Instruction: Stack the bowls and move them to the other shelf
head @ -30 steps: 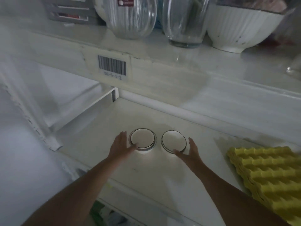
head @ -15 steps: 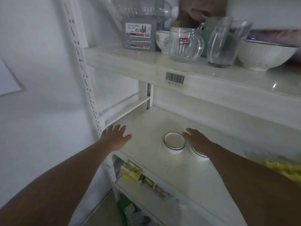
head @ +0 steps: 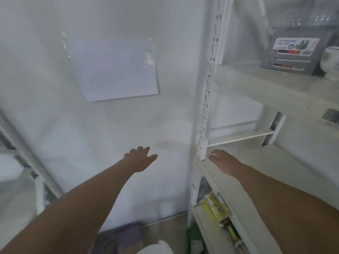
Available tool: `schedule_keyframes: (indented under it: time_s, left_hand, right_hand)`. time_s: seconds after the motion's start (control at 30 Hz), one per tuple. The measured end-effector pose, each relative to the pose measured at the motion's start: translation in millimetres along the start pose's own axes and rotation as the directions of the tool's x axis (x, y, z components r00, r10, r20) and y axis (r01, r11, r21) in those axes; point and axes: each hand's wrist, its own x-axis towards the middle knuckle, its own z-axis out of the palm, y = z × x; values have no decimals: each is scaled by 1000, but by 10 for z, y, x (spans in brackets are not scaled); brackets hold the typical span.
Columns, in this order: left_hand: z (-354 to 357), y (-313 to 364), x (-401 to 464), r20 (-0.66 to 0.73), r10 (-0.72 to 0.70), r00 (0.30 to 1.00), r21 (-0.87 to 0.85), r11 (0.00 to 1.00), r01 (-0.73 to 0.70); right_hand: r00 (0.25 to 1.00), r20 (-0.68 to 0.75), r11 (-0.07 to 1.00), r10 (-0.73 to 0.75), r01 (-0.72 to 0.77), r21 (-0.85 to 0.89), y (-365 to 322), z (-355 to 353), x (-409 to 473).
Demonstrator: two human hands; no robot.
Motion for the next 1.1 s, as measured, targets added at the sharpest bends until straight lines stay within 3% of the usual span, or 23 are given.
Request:
schedule_keyframes:
  time_s: [0.23, 0.33, 0.53, 0.67, 0.87, 1.0, 1.1]
  left_hand:
    - [16, -741, -802, 19, -374, 927, -115, 921, 373]
    - [61, -1015, -1271, 64, -456, 888, -197, 866, 459]
    - [157, -1399, -2252, 95, -673, 734, -343, 670, 659]
    - [331, -1607, -2955, 135, -746, 652, -379, 569, 730]
    - [488, -1795, -4158, 245, -739, 628, -499, 459, 735]
    - [681, -1926, -5007, 264, -818, 510, -457, 360, 813]
    - [854, -2034, -5642, 282, -882, 378, -395, 253, 883]
  right_hand:
    - [951, 190, 964, -243, 259, -61, -893, 410, 350]
    - [903, 259, 926, -344, 371, -63, -1306, 670, 325]
    - [774, 388, 829, -500, 557, -42, -2163, 1244, -26]
    - [648, 476, 729, -594, 684, -21, -2787, 1701, -398]
    - [447, 611, 622, -654, 777, 98, -3554, 2348, -1450]
    - [295, 683, 526, -668, 836, 154, -3885, 2701, -2246]
    - [177, 721, 432, -670, 883, 184, -4104, 2951, -2774]
